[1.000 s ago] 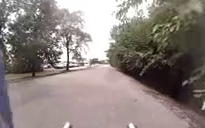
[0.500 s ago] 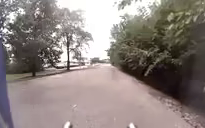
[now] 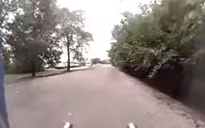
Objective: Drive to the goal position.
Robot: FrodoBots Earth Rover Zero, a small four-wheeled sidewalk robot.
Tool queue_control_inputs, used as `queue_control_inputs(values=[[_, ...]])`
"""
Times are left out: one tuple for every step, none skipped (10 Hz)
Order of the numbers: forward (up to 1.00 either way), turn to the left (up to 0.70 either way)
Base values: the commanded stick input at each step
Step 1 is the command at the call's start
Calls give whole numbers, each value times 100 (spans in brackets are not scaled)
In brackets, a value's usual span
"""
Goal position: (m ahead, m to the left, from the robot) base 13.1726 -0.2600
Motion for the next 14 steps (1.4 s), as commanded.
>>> queue_control_inputs(values=[[60, 0], [60, 0], [60, 0], [60, 0], [60, 0], [60, -7], [60, -15], [60, -6], [60, 0], [60, 0], [60, 0], [60, 0], [60, 0], [60, 0]])
